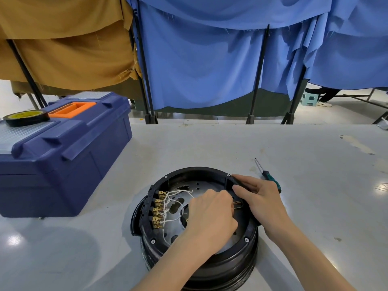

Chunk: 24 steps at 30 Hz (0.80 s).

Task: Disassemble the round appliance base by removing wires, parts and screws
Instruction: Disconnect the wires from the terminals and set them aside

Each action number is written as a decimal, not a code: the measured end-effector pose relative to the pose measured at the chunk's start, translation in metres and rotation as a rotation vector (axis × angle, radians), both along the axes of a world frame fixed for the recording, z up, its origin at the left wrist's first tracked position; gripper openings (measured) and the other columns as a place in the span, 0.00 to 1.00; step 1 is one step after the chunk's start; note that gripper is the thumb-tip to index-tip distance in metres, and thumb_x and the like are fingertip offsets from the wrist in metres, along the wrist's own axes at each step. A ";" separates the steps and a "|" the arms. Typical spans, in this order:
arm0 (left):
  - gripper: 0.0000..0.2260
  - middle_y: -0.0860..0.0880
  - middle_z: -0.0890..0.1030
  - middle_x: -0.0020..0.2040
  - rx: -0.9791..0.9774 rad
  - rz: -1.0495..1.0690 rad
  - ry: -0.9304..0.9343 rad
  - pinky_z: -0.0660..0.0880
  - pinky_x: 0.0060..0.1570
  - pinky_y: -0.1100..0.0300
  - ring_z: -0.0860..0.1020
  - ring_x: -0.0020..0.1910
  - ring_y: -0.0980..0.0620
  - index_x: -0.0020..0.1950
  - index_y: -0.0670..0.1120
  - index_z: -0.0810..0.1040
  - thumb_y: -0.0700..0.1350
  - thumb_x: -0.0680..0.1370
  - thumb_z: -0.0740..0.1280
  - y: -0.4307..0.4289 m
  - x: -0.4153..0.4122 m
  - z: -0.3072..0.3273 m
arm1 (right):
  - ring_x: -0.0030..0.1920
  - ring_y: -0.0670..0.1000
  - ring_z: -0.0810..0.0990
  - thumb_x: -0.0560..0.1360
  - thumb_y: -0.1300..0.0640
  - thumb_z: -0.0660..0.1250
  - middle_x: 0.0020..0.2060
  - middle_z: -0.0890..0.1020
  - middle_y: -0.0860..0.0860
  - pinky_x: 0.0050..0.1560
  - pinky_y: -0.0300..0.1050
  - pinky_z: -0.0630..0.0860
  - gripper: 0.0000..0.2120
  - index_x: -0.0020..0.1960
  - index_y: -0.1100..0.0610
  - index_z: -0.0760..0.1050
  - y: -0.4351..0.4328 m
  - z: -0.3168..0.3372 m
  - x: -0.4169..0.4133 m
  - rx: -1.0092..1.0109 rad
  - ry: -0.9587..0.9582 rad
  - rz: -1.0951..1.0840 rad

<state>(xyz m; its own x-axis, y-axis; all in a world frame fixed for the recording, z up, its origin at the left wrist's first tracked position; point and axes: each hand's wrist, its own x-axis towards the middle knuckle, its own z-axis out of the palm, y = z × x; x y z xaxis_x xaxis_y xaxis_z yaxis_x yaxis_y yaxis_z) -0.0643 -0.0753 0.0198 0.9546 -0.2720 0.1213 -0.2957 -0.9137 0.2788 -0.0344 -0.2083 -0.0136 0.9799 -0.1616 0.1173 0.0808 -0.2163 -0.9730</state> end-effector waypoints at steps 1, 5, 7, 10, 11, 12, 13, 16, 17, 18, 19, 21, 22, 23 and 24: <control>0.08 0.48 0.80 0.49 0.006 -0.001 0.003 0.60 0.37 0.56 0.76 0.52 0.46 0.49 0.50 0.78 0.42 0.73 0.63 -0.001 0.001 0.001 | 0.51 0.44 0.83 0.75 0.65 0.69 0.49 0.86 0.44 0.58 0.46 0.79 0.14 0.58 0.54 0.82 0.000 0.000 0.000 0.000 0.001 0.000; 0.08 0.49 0.80 0.48 0.006 0.060 -0.045 0.61 0.39 0.56 0.76 0.51 0.47 0.49 0.49 0.78 0.42 0.72 0.63 0.010 0.001 0.002 | 0.49 0.41 0.84 0.75 0.65 0.68 0.46 0.86 0.42 0.53 0.40 0.79 0.14 0.57 0.53 0.82 -0.001 0.000 0.000 0.010 0.009 0.005; 0.07 0.50 0.80 0.46 -0.025 0.090 -0.074 0.62 0.39 0.56 0.76 0.50 0.47 0.48 0.50 0.78 0.42 0.73 0.63 0.016 0.000 0.001 | 0.49 0.41 0.84 0.75 0.66 0.68 0.46 0.86 0.42 0.52 0.39 0.79 0.14 0.56 0.53 0.82 0.000 0.000 0.001 0.011 0.008 0.002; 0.07 0.49 0.80 0.45 -0.055 0.028 -0.065 0.63 0.39 0.56 0.76 0.50 0.47 0.47 0.50 0.78 0.43 0.74 0.63 0.012 -0.003 -0.001 | 0.50 0.42 0.84 0.74 0.66 0.68 0.47 0.86 0.43 0.53 0.40 0.79 0.14 0.57 0.53 0.82 0.000 -0.001 0.000 0.006 -0.003 -0.001; 0.07 0.49 0.81 0.46 -0.073 0.018 -0.052 0.63 0.39 0.56 0.77 0.50 0.47 0.47 0.50 0.79 0.43 0.74 0.63 0.010 -0.003 -0.002 | 0.49 0.42 0.84 0.74 0.66 0.69 0.47 0.86 0.43 0.53 0.40 0.79 0.14 0.56 0.52 0.82 0.000 -0.001 0.000 0.006 -0.007 0.001; 0.08 0.50 0.81 0.46 -0.104 0.024 -0.039 0.65 0.39 0.56 0.77 0.50 0.47 0.47 0.50 0.80 0.43 0.74 0.62 0.009 -0.002 -0.002 | 0.49 0.42 0.84 0.74 0.66 0.69 0.46 0.86 0.42 0.52 0.40 0.79 0.14 0.55 0.52 0.83 0.000 -0.001 0.001 0.013 -0.007 0.004; 0.08 0.51 0.82 0.45 -0.148 0.039 -0.029 0.67 0.40 0.56 0.77 0.49 0.48 0.46 0.50 0.81 0.42 0.74 0.63 0.012 0.000 -0.002 | 0.49 0.42 0.84 0.74 0.66 0.69 0.46 0.86 0.43 0.52 0.40 0.79 0.14 0.55 0.52 0.83 -0.001 -0.001 0.001 0.022 -0.004 0.007; 0.08 0.52 0.82 0.36 -0.396 0.045 0.034 0.76 0.42 0.54 0.79 0.40 0.53 0.43 0.50 0.82 0.42 0.76 0.64 0.026 0.004 -0.001 | 0.51 0.45 0.84 0.75 0.66 0.69 0.48 0.86 0.46 0.55 0.43 0.78 0.14 0.57 0.54 0.82 0.000 -0.002 0.002 0.035 0.002 0.010; 0.09 0.53 0.82 0.33 -0.507 0.029 0.077 0.77 0.40 0.55 0.78 0.35 0.56 0.41 0.51 0.82 0.42 0.77 0.64 0.031 0.005 0.002 | 0.51 0.45 0.84 0.75 0.65 0.69 0.48 0.86 0.46 0.56 0.44 0.78 0.14 0.58 0.55 0.82 -0.001 -0.002 0.003 0.036 0.004 0.011; 0.10 0.52 0.81 0.31 -0.613 0.012 0.124 0.77 0.37 0.57 0.77 0.31 0.58 0.39 0.51 0.82 0.41 0.78 0.65 0.036 0.005 0.005 | 0.51 0.46 0.84 0.75 0.65 0.69 0.49 0.86 0.47 0.56 0.45 0.78 0.14 0.58 0.55 0.82 -0.001 -0.003 0.003 0.036 0.004 0.012; 0.11 0.52 0.81 0.30 -0.709 -0.003 0.168 0.77 0.35 0.60 0.77 0.29 0.58 0.39 0.50 0.82 0.41 0.79 0.65 0.040 0.007 0.009 | 0.51 0.46 0.84 0.75 0.65 0.69 0.49 0.86 0.47 0.57 0.45 0.78 0.14 0.59 0.56 0.82 -0.001 -0.003 0.004 0.034 0.004 0.014; 0.10 0.49 0.82 0.31 -0.877 -0.016 0.236 0.75 0.33 0.62 0.80 0.30 0.54 0.41 0.47 0.82 0.39 0.80 0.65 0.049 0.011 0.014 | 0.51 0.45 0.84 0.75 0.65 0.69 0.49 0.86 0.47 0.57 0.45 0.79 0.14 0.59 0.56 0.81 -0.001 -0.003 0.004 0.037 0.008 0.011; 0.09 0.48 0.82 0.31 -0.954 -0.016 0.263 0.75 0.32 0.62 0.81 0.30 0.51 0.42 0.46 0.83 0.39 0.80 0.65 0.052 0.013 0.016 | 0.51 0.45 0.84 0.75 0.65 0.69 0.49 0.86 0.47 0.56 0.45 0.79 0.14 0.59 0.56 0.81 -0.001 -0.003 0.004 0.038 0.010 0.008; 0.08 0.47 0.82 0.32 -1.018 -0.016 0.285 0.76 0.31 0.62 0.81 0.30 0.49 0.44 0.44 0.83 0.39 0.80 0.65 0.055 0.015 0.018 | 0.51 0.45 0.84 0.75 0.64 0.69 0.49 0.86 0.47 0.56 0.45 0.79 0.14 0.59 0.56 0.82 -0.001 -0.003 0.004 0.038 0.012 0.007; 0.07 0.46 0.81 0.32 -1.062 -0.016 0.298 0.76 0.30 0.62 0.81 0.30 0.48 0.45 0.43 0.83 0.39 0.80 0.65 0.057 0.016 0.020 | 0.50 0.45 0.84 0.75 0.64 0.69 0.49 0.86 0.47 0.56 0.45 0.79 0.14 0.59 0.56 0.82 -0.001 -0.003 0.004 0.041 0.014 0.007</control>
<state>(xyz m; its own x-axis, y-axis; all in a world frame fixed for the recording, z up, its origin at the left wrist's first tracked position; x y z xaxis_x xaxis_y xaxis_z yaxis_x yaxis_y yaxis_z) -0.0484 -0.0179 0.0394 0.9818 -0.1779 0.0664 -0.0959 -0.1632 0.9819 -0.0307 -0.2088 -0.0171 0.9825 -0.1588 0.0972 0.0687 -0.1761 -0.9820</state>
